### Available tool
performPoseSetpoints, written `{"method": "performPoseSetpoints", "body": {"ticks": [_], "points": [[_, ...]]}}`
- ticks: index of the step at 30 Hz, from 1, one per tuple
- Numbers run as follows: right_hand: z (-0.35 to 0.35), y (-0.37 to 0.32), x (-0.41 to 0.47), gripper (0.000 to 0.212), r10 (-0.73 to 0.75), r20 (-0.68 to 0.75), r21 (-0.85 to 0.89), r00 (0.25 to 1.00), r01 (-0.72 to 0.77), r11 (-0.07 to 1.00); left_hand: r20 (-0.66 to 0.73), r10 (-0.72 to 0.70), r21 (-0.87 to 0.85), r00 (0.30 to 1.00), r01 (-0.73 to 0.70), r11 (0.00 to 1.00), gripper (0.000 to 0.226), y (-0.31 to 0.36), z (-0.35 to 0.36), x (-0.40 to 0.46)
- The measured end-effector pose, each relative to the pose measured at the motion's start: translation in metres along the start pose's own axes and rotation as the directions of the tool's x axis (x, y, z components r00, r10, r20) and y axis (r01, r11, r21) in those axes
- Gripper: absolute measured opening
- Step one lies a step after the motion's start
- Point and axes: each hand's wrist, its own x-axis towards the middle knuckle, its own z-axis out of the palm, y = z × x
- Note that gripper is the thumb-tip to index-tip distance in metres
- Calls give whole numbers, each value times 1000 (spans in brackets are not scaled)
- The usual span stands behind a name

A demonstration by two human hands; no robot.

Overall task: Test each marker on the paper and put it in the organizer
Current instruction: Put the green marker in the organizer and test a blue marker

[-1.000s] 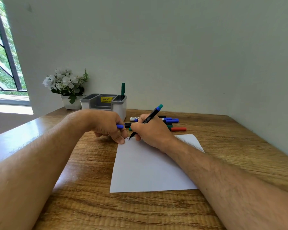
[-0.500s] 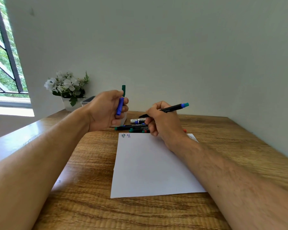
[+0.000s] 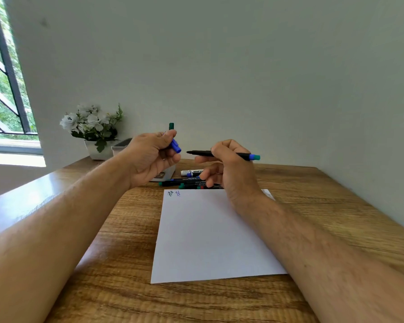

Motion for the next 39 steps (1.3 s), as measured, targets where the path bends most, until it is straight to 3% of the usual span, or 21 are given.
{"method": "performPoseSetpoints", "body": {"ticks": [7,17,21,30,35,39], "points": [[-1,3,1,15,-11,23,-8,1000,11,1000,-19,-64,-94,998,62,994,24,-5,1,1],[-1,6,3,12,-7,3,-71,1000,7,997,50,-111,11,993,111,994,33,-6,1,0],[-3,4,3,4,-46,-3,-99,999,46,994,14,-83,-41,996,83,996,27,-6,2,1],[0,3,1,27,-22,165,6,986,22,1000,-13,12,-62,1000,-13,998,10,-9,0,5],[6,10,2,25,-34,128,-273,991,68,960,-78,95,-58,992,-100,993,14,-6,-3,5],[9,15,2,15,-191,83,-556,978,205,806,-85,141,-55,986,-146,988,12,-3,-3,5]]}}
